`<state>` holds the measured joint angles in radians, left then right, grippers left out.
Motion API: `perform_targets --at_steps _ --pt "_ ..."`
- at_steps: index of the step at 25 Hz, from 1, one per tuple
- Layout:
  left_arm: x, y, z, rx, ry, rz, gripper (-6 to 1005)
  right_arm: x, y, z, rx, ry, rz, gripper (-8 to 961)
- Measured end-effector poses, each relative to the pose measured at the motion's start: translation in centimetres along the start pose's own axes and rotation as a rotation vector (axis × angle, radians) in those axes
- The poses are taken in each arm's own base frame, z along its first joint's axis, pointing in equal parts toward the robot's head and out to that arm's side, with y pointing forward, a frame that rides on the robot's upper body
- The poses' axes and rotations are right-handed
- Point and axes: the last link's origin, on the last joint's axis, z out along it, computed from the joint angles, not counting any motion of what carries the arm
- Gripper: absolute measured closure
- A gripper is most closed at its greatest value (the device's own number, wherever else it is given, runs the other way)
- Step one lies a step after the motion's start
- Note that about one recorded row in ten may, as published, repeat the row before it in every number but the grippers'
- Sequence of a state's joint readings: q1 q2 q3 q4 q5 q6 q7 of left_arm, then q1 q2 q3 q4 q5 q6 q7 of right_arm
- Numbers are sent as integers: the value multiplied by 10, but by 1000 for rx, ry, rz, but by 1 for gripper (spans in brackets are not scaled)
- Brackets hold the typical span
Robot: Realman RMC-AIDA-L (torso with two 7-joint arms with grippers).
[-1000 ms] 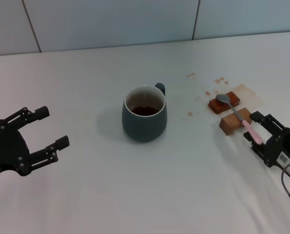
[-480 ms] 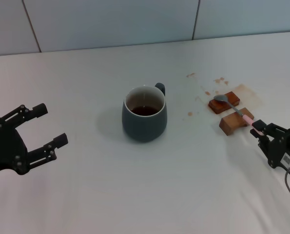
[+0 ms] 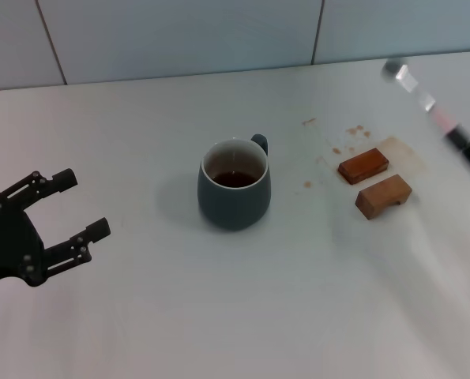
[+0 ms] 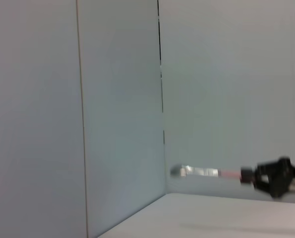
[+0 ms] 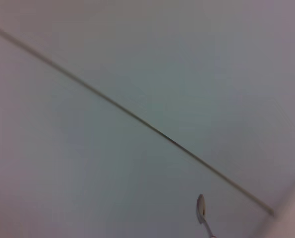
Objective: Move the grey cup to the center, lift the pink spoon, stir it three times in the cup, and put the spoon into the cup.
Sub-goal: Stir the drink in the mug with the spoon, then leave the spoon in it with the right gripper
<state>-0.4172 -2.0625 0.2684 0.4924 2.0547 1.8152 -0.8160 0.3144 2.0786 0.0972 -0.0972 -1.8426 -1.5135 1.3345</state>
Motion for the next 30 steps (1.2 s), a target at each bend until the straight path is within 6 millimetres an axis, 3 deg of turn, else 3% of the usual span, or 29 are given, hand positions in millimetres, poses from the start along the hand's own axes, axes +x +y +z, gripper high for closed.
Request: perform_targets --at_steps 1,3,4,5,6,9,14,16,18,23,30 --pt "0 0 0 -1 1 0 189 -16 9 3 -67 -69 -156 836" --pt "0 1 0 -4 2 -2 188 -25 14 5 -101 -101 -223 836" --pt "-1 2 2 -8 4 -8 188 -42 25 8 -186 -145 -316 836" --pt "-1 2 2 -8 4 -8 188 -42 25 8 -186 -145 -316 836" --pt "-2 3 3 -12 -2 -13 188 -61 40 11 -300 -169 -394 836" --pt "-4 4 4 -19 -15 -14 188 -77 55 15 -423 -157 -452 837" --pt "-10 6 9 -49 -61 -19 189 -120 90 31 -643 88 -518 837" --pt "-12 6 10 -55 -76 -22 189 -145 113 48 -656 288 -555 837" --pt "-13 6 11 -57 -85 -21 189 -150 119 52 -653 332 -565 837" --pt "-15 7 11 -59 -88 -24 188 -169 169 78 -596 597 -685 837" --pt "-15 7 12 -62 -91 -21 188 -154 239 116 -418 927 -935 837"
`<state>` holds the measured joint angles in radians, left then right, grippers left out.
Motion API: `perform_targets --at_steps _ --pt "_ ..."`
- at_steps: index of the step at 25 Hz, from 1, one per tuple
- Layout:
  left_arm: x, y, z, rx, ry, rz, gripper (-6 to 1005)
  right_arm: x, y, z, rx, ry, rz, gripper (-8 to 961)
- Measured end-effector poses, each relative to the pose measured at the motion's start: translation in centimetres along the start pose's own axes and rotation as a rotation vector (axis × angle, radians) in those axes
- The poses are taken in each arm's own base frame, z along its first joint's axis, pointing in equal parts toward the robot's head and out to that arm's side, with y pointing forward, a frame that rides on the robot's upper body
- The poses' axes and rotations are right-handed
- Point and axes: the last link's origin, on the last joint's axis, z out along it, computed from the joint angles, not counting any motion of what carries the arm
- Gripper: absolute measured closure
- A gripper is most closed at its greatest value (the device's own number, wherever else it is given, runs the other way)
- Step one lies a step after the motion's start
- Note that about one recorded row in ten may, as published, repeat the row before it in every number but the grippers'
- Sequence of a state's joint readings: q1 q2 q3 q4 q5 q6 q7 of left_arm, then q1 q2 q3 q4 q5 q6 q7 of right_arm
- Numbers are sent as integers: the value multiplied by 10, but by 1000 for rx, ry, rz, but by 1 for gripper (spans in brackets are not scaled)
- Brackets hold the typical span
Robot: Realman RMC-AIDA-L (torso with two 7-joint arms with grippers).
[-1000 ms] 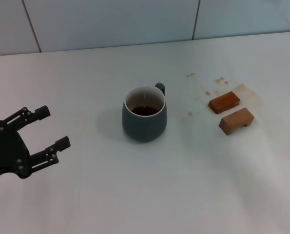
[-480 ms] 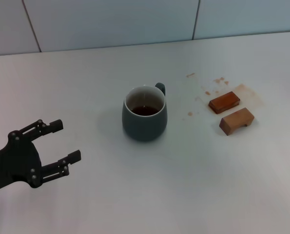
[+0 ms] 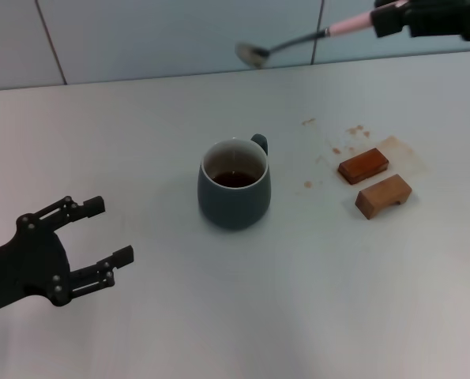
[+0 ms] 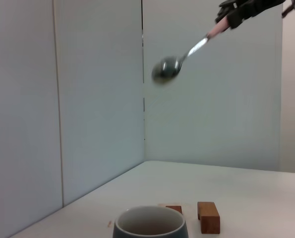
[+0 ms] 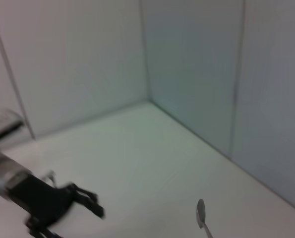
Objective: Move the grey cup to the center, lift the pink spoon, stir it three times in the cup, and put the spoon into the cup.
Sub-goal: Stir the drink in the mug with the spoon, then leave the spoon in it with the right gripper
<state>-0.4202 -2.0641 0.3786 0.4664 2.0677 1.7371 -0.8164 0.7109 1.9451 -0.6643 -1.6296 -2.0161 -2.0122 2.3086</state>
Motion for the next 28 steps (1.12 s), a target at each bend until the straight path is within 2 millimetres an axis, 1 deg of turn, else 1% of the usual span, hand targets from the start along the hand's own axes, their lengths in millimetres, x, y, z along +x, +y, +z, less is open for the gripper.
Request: perform_targets --at_steps 3,4,6,7,10,11,12,15,16,17,18,20,21,22,28 --pt "1 -1 1 -2 1 1 189 -23 -5 22 68 160 33 837" --pt "1 -1 1 -2 1 -1 189 -28 -8 29 80 199 45 837" --pt "1 -1 2 -3 1 -1 189 -40 -14 48 83 304 68 837" --pt "1 -1 2 -3 1 -1 188 -40 -14 48 83 304 68 837" --pt "1 -1 2 -2 2 -2 188 -49 -19 67 71 395 83 838" --pt "1 -2 2 0 3 -3 188 -54 -21 77 54 442 94 838" --pt "1 -2 2 0 3 -3 188 -54 -21 77 54 442 94 838" --pt "1 -2 2 4 3 -4 188 -59 -24 90 25 491 102 838" --pt "1 -2 1 7 4 -4 188 -59 -25 99 23 528 95 838" --pt "1 -2 1 7 4 -4 188 -59 -25 99 23 528 95 838" --pt "1 -2 2 8 5 -4 188 -58 -26 104 27 544 88 838" --pt "1 -2 2 9 6 -5 188 -54 -27 116 32 576 77 838" --pt "1 -2 2 9 8 -6 188 -49 -28 128 31 604 71 838" --pt "1 -2 3 8 9 -6 189 -49 -28 128 31 604 71 838" --pt "2 -2 5 3 15 -4 189 -36 -31 161 15 624 72 838"
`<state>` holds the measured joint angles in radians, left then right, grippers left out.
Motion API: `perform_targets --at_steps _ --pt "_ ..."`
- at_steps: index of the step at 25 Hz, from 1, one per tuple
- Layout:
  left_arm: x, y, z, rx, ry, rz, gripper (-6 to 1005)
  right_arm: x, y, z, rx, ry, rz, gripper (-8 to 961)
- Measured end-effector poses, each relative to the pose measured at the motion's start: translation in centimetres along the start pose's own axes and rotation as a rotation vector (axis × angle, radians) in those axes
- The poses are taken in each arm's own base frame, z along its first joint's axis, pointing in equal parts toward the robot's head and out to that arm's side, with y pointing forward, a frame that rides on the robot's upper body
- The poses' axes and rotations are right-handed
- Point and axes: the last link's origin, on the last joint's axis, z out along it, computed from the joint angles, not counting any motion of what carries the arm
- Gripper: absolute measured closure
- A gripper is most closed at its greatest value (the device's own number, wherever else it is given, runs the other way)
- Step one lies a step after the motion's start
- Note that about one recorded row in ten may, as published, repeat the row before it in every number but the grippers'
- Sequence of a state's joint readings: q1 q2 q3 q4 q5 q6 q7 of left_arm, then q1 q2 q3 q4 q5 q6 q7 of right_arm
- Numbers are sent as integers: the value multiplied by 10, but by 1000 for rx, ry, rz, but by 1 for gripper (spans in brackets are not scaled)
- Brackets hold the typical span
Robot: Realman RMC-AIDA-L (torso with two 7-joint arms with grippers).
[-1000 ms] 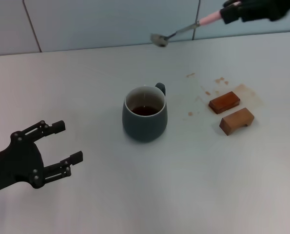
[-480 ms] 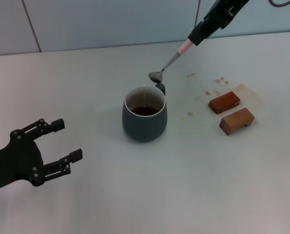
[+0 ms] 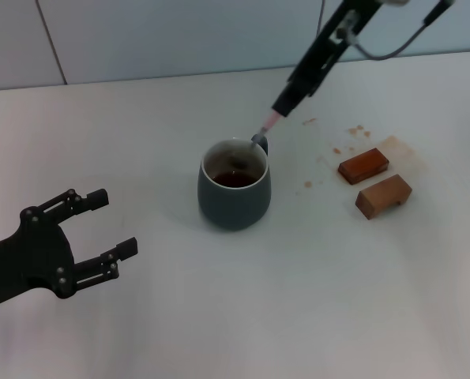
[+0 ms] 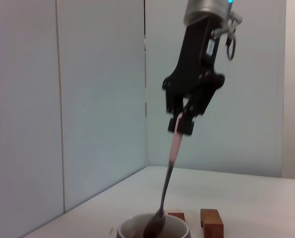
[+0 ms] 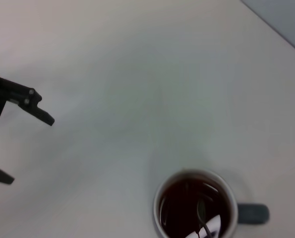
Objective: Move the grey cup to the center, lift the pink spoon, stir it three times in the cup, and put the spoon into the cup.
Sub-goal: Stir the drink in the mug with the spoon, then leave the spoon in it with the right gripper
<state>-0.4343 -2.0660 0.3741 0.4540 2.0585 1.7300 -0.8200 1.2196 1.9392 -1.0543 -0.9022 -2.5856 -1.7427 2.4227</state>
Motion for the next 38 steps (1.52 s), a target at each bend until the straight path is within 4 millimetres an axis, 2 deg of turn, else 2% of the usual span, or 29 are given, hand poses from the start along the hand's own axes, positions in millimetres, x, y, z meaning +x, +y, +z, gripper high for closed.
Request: perform_targets --at_steps 8,12,17,26,33,38 --pt "1 0 0 0 2 -3 188 -10 5 34 -15 32 -25 838" --pt "0 0 0 1 1 -3 189 -10 8 40 -15 58 -37 837" --pt "0 1 0 -2 -1 -3 189 -11 15 46 -33 74 -60 835" --pt "-1 3 2 -7 5 -9 189 -15 4 43 57 77 -50 833" --pt "-1 3 1 -7 5 -8 188 -16 20 41 -17 127 -92 832" --pt "-1 3 1 -8 6 -8 188 -22 14 43 28 82 -90 830"
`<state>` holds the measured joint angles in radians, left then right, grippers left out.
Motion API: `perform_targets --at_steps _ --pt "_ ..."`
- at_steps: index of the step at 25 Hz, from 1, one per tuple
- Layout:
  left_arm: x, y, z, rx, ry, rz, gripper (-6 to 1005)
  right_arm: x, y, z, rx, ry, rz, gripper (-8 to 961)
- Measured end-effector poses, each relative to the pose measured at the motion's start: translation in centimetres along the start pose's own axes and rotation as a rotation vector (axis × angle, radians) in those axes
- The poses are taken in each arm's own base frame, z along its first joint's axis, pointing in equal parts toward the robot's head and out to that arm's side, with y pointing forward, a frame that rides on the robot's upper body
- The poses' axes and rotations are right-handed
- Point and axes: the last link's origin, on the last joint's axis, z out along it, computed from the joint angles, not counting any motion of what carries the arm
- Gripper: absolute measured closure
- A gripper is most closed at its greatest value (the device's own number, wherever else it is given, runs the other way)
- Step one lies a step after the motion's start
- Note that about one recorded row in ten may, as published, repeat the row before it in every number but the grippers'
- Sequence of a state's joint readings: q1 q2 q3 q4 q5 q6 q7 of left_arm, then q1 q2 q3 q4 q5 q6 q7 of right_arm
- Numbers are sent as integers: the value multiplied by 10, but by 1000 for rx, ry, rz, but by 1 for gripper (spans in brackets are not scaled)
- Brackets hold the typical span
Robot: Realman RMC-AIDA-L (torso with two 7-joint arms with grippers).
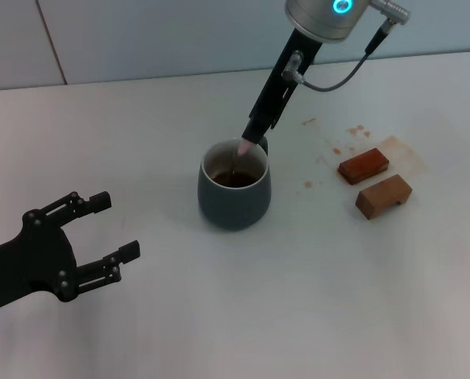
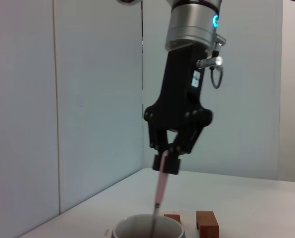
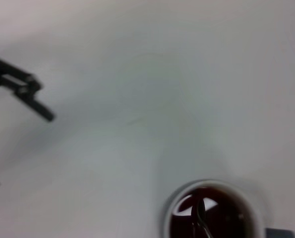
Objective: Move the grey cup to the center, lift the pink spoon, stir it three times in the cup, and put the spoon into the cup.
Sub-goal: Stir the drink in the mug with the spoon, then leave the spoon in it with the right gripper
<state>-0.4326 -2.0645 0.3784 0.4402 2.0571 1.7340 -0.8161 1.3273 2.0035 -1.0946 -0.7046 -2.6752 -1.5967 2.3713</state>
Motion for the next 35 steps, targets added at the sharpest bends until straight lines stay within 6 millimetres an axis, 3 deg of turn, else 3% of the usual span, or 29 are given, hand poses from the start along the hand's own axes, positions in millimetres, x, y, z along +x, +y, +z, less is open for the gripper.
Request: perform_targets --at_steps 6,14,20,28,35 --pt "0 0 0 1 1 -1 188 5 -7 -2 48 45 11 829" --pt "0 0 -1 7 1 -6 189 -1 6 -5 -34 18 -18 827" --pt "0 0 -1 4 4 -8 189 2 -9 -6 69 21 28 826" --pt "0 0 -1 4 4 -7 188 -1 7 0 35 54 -10 824" --pt "0 0 -2 5 3 -8 189 -6 9 3 59 37 -9 822"
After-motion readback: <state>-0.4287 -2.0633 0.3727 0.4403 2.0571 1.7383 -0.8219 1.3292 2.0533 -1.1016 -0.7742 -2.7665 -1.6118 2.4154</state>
